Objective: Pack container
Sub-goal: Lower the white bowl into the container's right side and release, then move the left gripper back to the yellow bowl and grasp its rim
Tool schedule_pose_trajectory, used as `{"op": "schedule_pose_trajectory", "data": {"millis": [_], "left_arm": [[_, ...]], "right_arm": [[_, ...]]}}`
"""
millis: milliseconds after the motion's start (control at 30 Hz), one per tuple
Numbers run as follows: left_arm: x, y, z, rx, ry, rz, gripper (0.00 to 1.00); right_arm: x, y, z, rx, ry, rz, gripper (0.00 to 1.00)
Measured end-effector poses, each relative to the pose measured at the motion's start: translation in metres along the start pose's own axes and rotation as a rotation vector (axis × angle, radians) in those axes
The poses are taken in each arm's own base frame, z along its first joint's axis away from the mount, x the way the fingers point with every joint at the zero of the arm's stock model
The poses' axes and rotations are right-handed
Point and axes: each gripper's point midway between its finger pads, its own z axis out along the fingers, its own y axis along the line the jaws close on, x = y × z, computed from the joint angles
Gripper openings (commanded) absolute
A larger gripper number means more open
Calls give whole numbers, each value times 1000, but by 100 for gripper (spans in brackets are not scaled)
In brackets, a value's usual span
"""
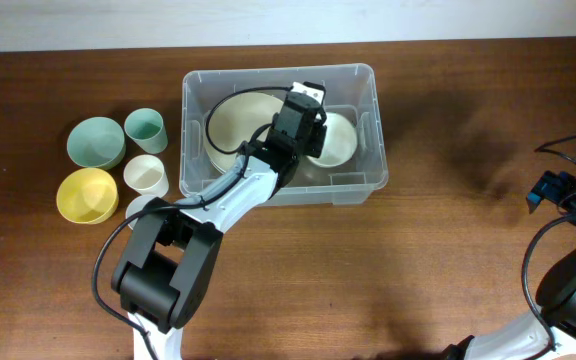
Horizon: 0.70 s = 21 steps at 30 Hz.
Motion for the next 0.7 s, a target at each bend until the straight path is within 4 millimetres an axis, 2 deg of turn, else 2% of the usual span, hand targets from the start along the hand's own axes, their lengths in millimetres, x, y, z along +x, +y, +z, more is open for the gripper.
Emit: {"op": "schedule_pose_trajectory", "data": {"millis": [67, 133, 167, 333, 500, 600, 700], "left_arm": [[-6, 0, 0, -1, -16, 27, 68], [-14, 0, -2, -4, -30, 49, 81], [-20, 0, -3, -10, -37, 63, 98], [-65, 11, -18, -95, -76, 112, 100], [-102, 41, -49, -239, -62, 141, 99], [-110, 75, -76, -328, -23, 131, 99], [-110, 132, -117, -431, 27, 57, 99]], "right_arm": [[0, 0, 0, 0, 0, 1, 99], [0, 0, 0, 0, -1, 1, 99], [0, 0, 0, 0, 0, 0, 99], [0, 0, 0, 0, 0, 0, 99], [0, 0, 0, 0, 0, 1, 99], [0, 0, 0, 0, 0, 0, 99], [0, 0, 0, 0, -1, 1, 99]]}}
